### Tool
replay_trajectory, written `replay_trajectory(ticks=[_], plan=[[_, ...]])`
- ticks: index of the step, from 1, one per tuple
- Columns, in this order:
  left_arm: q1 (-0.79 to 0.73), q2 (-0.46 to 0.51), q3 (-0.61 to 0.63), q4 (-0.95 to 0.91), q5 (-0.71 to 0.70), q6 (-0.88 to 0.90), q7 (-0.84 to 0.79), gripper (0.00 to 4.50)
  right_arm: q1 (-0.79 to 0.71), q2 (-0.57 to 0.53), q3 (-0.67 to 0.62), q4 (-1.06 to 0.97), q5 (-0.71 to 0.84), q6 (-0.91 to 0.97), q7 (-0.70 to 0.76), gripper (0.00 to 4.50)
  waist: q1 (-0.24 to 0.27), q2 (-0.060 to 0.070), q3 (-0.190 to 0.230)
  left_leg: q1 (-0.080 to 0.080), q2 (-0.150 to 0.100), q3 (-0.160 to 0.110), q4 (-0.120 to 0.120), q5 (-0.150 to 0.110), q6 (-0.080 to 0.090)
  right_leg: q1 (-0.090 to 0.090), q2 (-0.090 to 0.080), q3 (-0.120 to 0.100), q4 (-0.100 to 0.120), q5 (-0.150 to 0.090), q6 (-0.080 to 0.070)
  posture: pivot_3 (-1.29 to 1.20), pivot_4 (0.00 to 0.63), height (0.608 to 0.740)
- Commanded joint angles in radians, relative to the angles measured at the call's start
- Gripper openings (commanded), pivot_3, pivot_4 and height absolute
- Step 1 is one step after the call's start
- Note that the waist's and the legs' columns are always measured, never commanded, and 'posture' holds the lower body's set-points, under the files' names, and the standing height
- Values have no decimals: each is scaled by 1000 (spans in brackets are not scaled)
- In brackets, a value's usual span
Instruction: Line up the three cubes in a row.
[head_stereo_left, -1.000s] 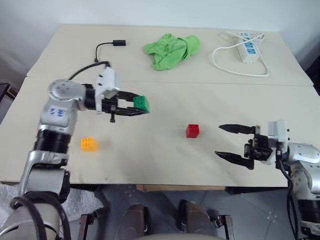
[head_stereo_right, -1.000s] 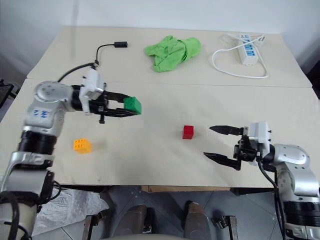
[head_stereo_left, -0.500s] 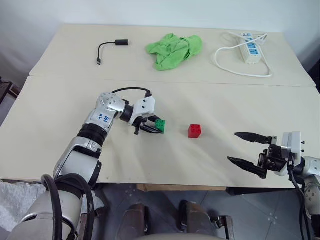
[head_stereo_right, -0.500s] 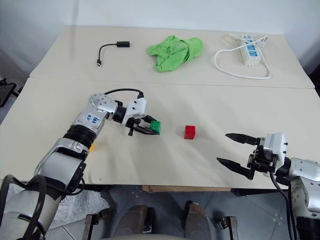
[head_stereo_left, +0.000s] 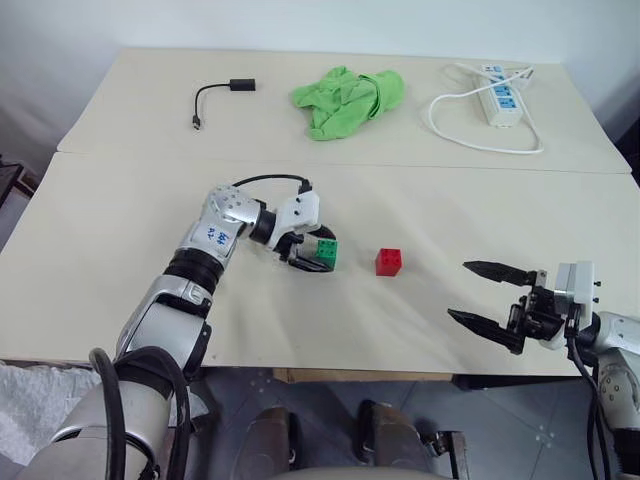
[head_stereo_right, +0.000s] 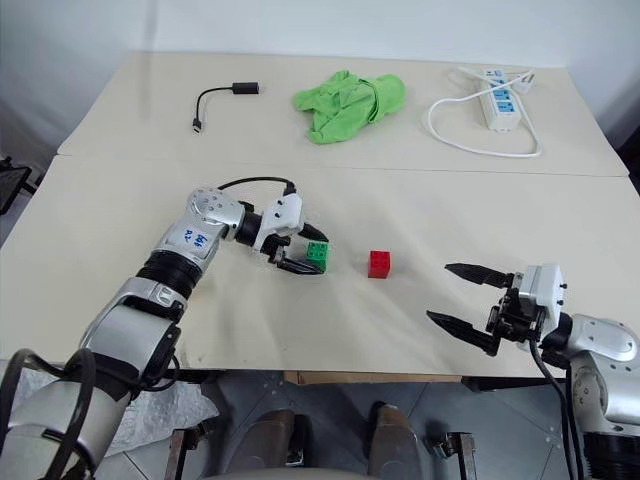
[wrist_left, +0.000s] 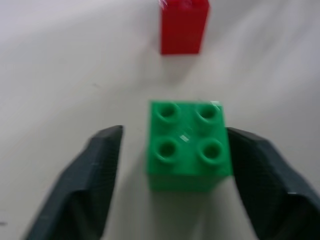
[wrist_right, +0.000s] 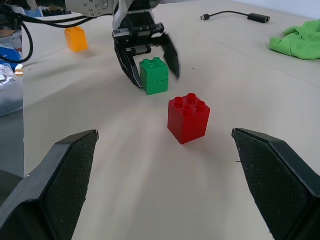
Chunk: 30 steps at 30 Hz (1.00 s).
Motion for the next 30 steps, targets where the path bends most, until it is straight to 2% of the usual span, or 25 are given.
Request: replay_trajectory(ticks=[1,5,6,8,11,15,17,19,22,27,30], plan=[[3,62,71,-131,-67,19,-40,3719,-31,13,21,-6,16,5,9,4500,-3,0,0,0,0,0,0,0,0,0,0,0,0,0,0,0,150,740],[65,172,147,-305,-153,53,-106,3719,-80,29,66,-2,11,18,4,4500,-13,0,0,0,1,0,0,0,0,-1,1,0,0,0,0,0,150,740],[104,216,198,-379,-222,87,-145,4075,-102,31,85,0,1,33,-4,4500,-20,0,0,0,1,0,0,0,0,-1,1,1,0,0,0,0,150,740],[168,273,286,-471,-306,84,-151,4473,-142,43,112,4,-14,30,-11,4500,-29,0,0,0,1,0,0,0,0,-1,0,1,1,0,0,0,150,740],[287,358,433,-553,-394,126,-98,4473,-196,67,146,5,-7,40,-10,4500,-30,0,0,1,2,-3,0,0,0,-1,0,2,1,0,0,0,150,740],[611,453,709,-727,-486,285,61,4473,-265,110,214,-22,-8,63,-5,4500,-37,1,0,3,2,-6,-1,0,0,-1,0,4,1,0,0,0,150,740],[814,437,859,-790,-504,314,132,4473,-294,129,245,-36,-1,87,-3,4500,-38,1,0,2,3,-7,-1,0,0,-1,0,4,1,0,0,0,150,740],[921,423,928,-836,-527,335,180,4473,-305,134,256,-45,13,115,1,4500,-37,1,0,2,6,-7,-1,-1,0,-1,0,4,1,0,0,0,150,740],[1194,313,1086,-889,-537,318,252,4473,-339,156,302,-63,3,116,15,4500,-28,0,-1,1,6,-9,0,-1,-1,0,-1,2,1,0,-1,0,150,740],[1413,189,1151,-942,-555,269,307,4473,-382,178,323,-78,22,127,33,4500,-22,-3,-2,3,7,-8,0,-3,-1,0,-1,4,1,0,-2,0,150,740],[1492,131,1137,-1049,-584,265,336,4473,-408,180,322,-76,32,129,46,4500,-21,-4,-3,3,8,-8,0,-3,-2,-1,-1,4,1,1,-3,0,150,740]])
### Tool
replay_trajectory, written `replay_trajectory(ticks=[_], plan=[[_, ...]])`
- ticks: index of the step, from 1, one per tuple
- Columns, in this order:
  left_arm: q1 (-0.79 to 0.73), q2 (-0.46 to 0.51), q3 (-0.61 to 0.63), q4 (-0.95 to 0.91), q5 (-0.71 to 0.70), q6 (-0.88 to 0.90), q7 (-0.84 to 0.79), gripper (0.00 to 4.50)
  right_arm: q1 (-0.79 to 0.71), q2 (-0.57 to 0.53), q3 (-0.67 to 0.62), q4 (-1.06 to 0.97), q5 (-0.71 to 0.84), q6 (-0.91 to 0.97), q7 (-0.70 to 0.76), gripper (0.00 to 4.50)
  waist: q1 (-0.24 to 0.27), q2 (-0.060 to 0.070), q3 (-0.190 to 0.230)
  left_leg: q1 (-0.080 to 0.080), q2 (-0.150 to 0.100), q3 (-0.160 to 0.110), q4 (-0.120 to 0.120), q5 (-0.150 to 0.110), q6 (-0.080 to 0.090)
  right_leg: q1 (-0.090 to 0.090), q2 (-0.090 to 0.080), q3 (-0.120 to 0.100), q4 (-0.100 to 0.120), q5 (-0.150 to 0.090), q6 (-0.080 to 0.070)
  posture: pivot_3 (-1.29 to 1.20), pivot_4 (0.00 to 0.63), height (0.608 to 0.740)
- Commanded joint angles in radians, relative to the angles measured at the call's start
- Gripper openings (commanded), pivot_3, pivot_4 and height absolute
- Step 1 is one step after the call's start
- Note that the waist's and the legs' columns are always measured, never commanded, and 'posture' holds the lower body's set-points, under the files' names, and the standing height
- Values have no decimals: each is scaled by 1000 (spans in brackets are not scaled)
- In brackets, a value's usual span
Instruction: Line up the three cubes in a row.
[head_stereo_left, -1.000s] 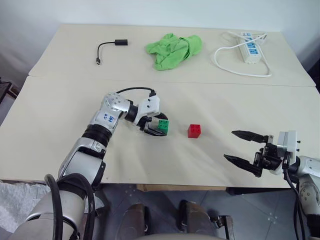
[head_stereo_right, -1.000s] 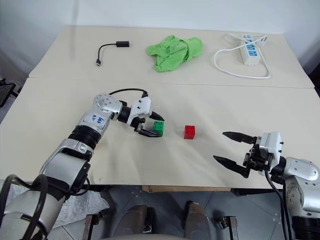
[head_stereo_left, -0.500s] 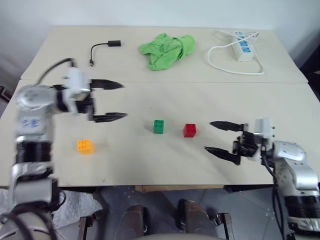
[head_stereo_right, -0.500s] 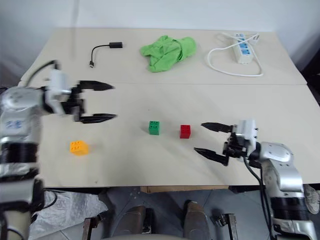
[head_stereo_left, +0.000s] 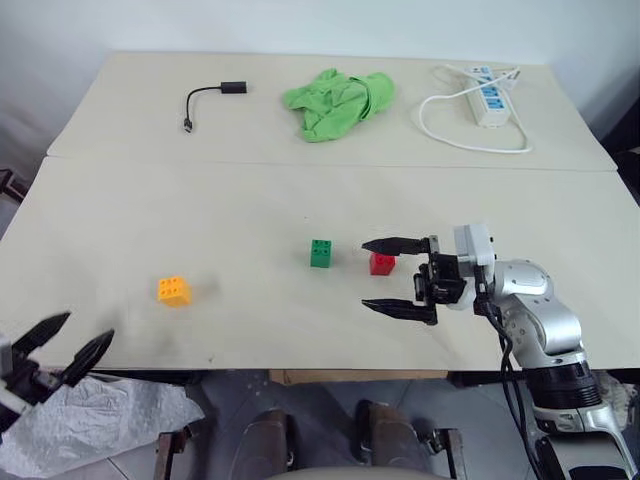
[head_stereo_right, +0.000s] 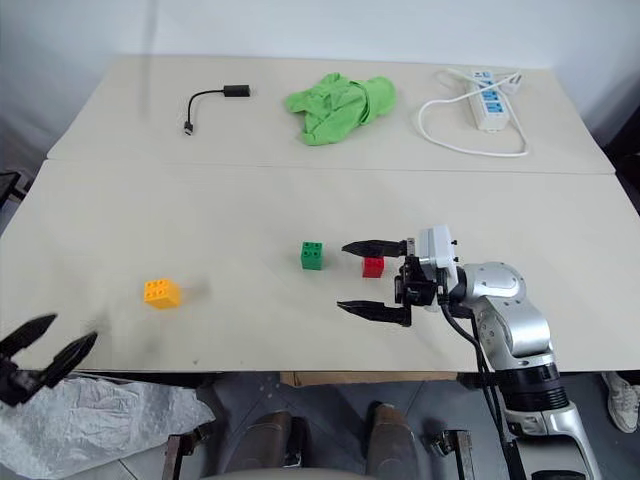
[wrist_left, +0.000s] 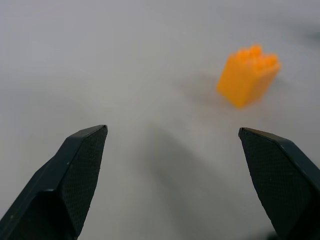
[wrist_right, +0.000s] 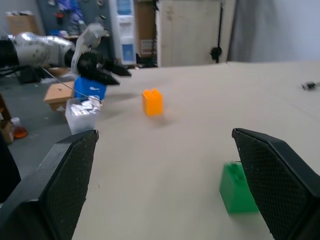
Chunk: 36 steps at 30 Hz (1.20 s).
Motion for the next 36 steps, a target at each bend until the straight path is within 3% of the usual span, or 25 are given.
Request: replay_trajectory(ticks=[1,8,11,13,15,24,27,34,36], plan=[[57,-31,3,-158,-49,-18,36,4473,-23,-3,-18,-33,29,-2,20,4500,-1,-1,0,0,0,0,0,0,0,0,0,0,0,1,-1,0,150,740],[24,-85,-163,-326,34,7,230,4473,0,-43,-50,8,18,-22,58,4500,-7,0,-1,0,1,2,-1,-1,0,-1,1,1,-1,1,-2,0,150,740],[15,-138,-223,-405,8,67,336,4473,14,-52,-60,9,16,-28,64,4500,-7,0,-1,1,2,3,-1,-1,0,-1,2,1,-1,1,-2,0,150,740],[2,-209,-305,-455,130,88,493,4473,28,-54,-67,8,17,-23,59,4500,-9,0,-1,1,2,4,-1,-1,0,-1,2,2,-1,1,-2,0,150,740],[-11,-267,-358,-493,151,119,583,4473,40,-52,-68,5,18,-20,55,4500,-7,0,-1,1,2,5,-1,-1,0,-1,2,2,-1,1,-2,0,150,740],[-33,-376,-527,-546,222,203,777,4473,60,-44,-61,-6,24,-14,49,4500,-4,0,-1,1,3,5,0,-1,0,-1,3,3,-1,1,-2,0,150,740],[-41,-367,-560,-542,243,202,784,3937,71,-46,-62,-7,23,-14,51,4500,-4,0,-2,1,3,5,0,-1,0,-1,3,3,-1,1,-3,0,150,740],[-78,-350,-573,-501,258,167,779,1799,105,-51,-66,-1,15,-24,54,4500,-5,0,-2,1,3,5,0,-1,0,-1,3,3,-2,1,-3,0,150,740],[-92,-309,-574,-478,252,143,723,1445,121,-55,-73,-1,12,-27,46,4500,-4,0,-2,1,3,5,0,-1,0,-1,3,3,-2,1,-3,0,150,740]])
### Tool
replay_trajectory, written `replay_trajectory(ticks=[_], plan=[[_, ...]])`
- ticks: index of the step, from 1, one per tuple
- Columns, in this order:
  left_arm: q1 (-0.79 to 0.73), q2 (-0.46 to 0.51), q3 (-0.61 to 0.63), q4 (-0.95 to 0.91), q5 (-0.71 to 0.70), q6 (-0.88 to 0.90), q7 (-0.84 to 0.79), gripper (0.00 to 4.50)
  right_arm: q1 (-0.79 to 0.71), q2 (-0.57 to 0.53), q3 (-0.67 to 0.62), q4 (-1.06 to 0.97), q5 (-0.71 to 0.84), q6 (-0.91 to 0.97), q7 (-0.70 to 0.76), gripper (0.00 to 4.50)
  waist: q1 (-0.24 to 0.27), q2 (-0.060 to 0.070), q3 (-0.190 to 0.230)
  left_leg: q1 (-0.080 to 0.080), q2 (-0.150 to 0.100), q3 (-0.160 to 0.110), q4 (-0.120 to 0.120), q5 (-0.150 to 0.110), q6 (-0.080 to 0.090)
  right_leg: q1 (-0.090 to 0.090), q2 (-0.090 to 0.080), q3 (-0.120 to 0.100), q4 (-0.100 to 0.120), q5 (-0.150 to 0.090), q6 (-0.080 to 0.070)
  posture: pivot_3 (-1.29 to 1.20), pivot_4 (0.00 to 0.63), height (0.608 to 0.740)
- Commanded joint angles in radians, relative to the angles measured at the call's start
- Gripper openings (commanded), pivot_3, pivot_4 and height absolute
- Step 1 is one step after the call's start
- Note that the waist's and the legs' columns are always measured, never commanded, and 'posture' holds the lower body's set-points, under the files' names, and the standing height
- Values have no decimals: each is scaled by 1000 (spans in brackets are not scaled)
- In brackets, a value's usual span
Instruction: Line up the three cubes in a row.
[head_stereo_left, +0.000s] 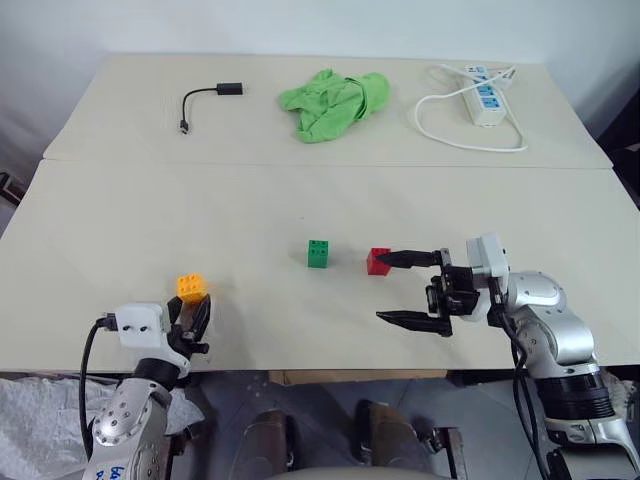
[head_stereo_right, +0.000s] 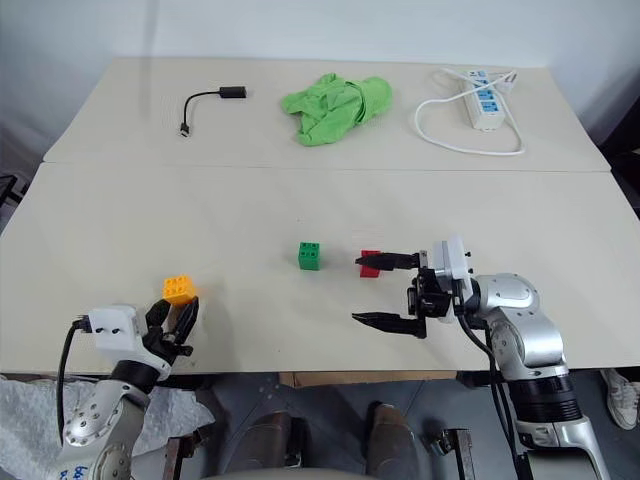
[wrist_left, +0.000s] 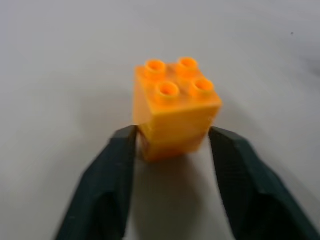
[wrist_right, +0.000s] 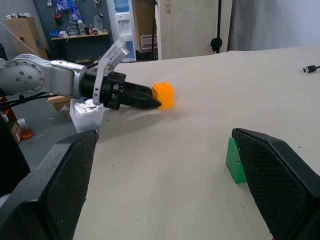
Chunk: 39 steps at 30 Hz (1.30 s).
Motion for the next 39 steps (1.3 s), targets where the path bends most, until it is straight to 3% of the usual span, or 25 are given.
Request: replay_trajectory(ticks=[1,4,7,10,12,16,24,30,39], plan=[[-21,80,10,41,-21,-62,-103,1446,25,-14,-34,-23,3,-19,-7,4500,1,0,0,0,0,0,0,0,0,0,0,0,0,0,0,0,150,740],[-62,174,49,125,-80,-107,-229,1446,40,-21,-42,-27,2,-24,-14,4500,0,0,0,0,0,0,0,0,0,-1,0,0,1,0,-1,0,150,740],[-181,403,70,329,-153,-201,-580,1446,75,-45,-72,-33,2,-31,-18,4500,7,1,0,-1,0,0,1,0,0,-1,0,-2,1,-1,-2,0,150,740],[-366,582,-11,578,-142,-318,-880,1446,100,-58,-101,-39,-1,-41,-31,4500,13,1,0,-1,1,2,1,1,-1,-3,1,-3,4,-2,-4,0,150,740],[-472,621,-75,701,-113,-394,-999,1446,110,-59,-111,-43,-4,-45,-39,4500,12,3,-1,-1,-5,5,1,1,-1,-3,1,-3,4,-2,-4,0,150,740],[-856,583,-245,1109,19,-566,-1172,1446,167,-60,-140,-86,-3,-55,-68,4500,24,4,-2,-2,-7,7,0,1,-1,-3,1,-5,5,-1,-3,0,150,740],[-1191,491,-345,1600,155,-792,-1279,1446,285,-63,-214,-142,25,-69,-95,4500,7,3,-2,-3,-7,10,-2,1,-1,-3,1,-13,2,-1,-3,0,150,740],[-1303,445,-362,1768,230,-849,-1268,1446,357,-62,-242,-110,17,-99,-73,4500,7,2,-2,-3,-7,9,-1,1,0,-2,0,-13,2,-1,-1,0,150,740],[-1345,402,-358,1820,275,-856,-1286,1446,376,-52,-239,-142,22,-103,-117,4500,23,2,-2,-2,-7,9,1,1,1,0,0,-13,2,0,0,0,150,740]])
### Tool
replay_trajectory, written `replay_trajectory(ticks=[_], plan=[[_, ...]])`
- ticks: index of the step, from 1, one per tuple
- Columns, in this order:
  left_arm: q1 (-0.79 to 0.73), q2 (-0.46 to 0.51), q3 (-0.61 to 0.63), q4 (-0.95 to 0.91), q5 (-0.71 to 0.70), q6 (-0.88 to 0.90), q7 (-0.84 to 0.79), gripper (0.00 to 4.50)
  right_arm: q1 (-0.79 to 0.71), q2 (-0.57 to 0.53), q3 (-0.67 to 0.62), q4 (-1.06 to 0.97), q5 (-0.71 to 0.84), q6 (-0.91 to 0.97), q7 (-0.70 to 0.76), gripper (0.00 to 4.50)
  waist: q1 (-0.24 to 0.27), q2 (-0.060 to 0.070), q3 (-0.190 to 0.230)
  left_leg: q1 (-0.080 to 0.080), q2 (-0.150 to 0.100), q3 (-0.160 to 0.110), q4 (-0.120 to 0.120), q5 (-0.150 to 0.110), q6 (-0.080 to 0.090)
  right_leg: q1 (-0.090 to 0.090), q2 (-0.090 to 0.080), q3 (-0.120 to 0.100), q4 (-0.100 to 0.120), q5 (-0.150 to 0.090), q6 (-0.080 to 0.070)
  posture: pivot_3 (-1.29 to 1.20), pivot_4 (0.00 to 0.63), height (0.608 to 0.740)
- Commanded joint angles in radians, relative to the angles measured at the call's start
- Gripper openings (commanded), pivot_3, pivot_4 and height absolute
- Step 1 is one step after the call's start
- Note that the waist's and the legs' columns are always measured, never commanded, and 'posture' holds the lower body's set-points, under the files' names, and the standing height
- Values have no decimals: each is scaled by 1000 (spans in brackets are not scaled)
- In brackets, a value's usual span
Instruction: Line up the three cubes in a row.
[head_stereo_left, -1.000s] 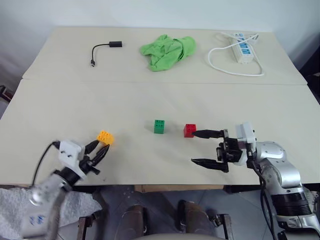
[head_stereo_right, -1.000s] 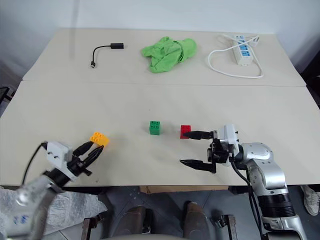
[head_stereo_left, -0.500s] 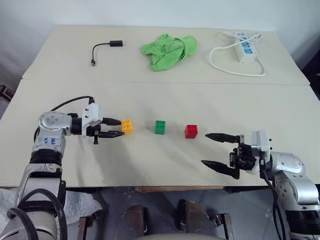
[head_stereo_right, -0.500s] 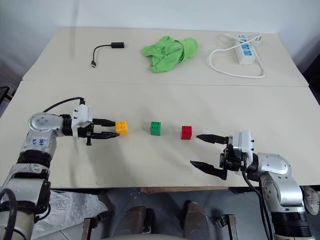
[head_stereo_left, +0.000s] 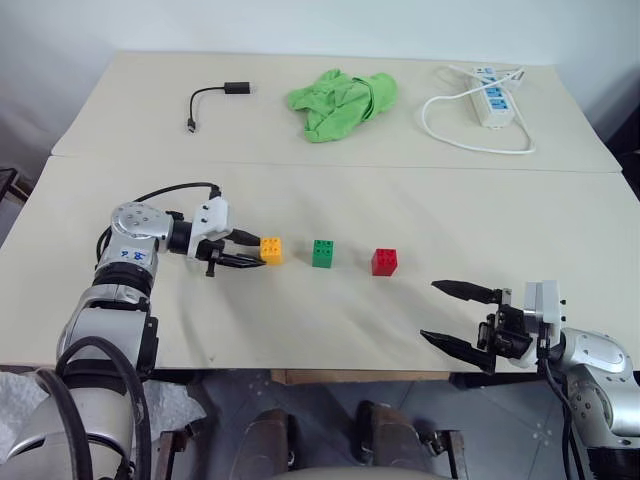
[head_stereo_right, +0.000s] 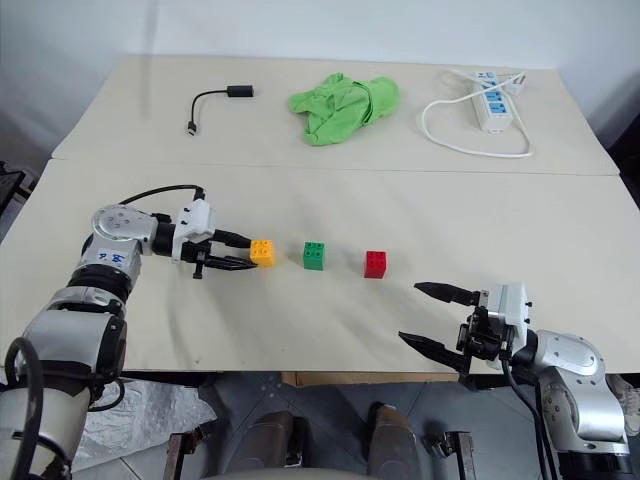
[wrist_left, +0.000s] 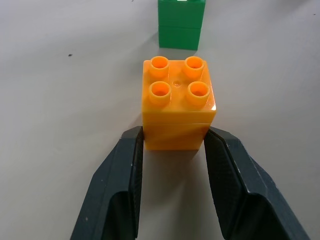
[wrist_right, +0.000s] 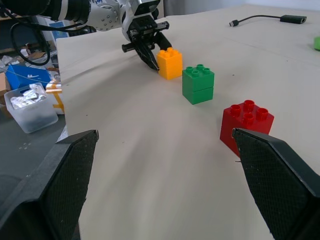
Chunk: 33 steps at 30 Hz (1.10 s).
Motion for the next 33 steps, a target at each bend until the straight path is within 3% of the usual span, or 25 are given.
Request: replay_trajectory(ticks=[1,9,12,17,18,21,24,33], plan=[[-14,-5,-4,22,28,-4,-2,1446,10,4,-13,-49,20,-9,-14,4500,2,0,0,0,0,0,0,0,0,0,0,0,0,0,0,0,150,740],[-13,13,19,29,44,-18,71,4007,-12,6,13,-70,27,7,-34,4500,1,0,0,0,0,0,0,0,0,0,0,0,0,0,0,0,150,740],[2,32,40,18,25,-19,44,4007,-16,3,12,-67,27,6,-31,4500,0,0,0,0,0,0,0,0,0,0,0,0,0,0,0,0,150,740],[157,134,163,-184,-172,89,-145,4007,-29,-38,-53,-29,39,-4,-6,4500,-21,0,0,0,1,0,-1,0,0,-1,0,0,0,0,0,0,150,740],[209,151,185,-259,-210,142,-144,4352,-33,-53,-68,-24,61,22,1,4500,-25,0,0,0,1,-1,-1,0,0,-1,0,0,0,0,0,0,150,740],[383,195,262,-514,-329,281,-75,4490,-66,-103,-106,0,112,102,3,4500,-26,0,0,0,1,-5,0,0,0,-1,0,0,0,0,0,0,150,740],[526,226,338,-693,-429,417,-27,4490,-138,-134,-117,88,84,53,59,4500,-26,0,0,1,2,-6,0,0,0,-1,0,1,1,0,0,0,150,740],[693,223,412,-893,-446,446,128,4490,-327,-148,-40,357,19,-51,288,4500,-17,0,0,1,2,-6,2,0,0,1,-1,1,2,0,-1,0,150,740]])
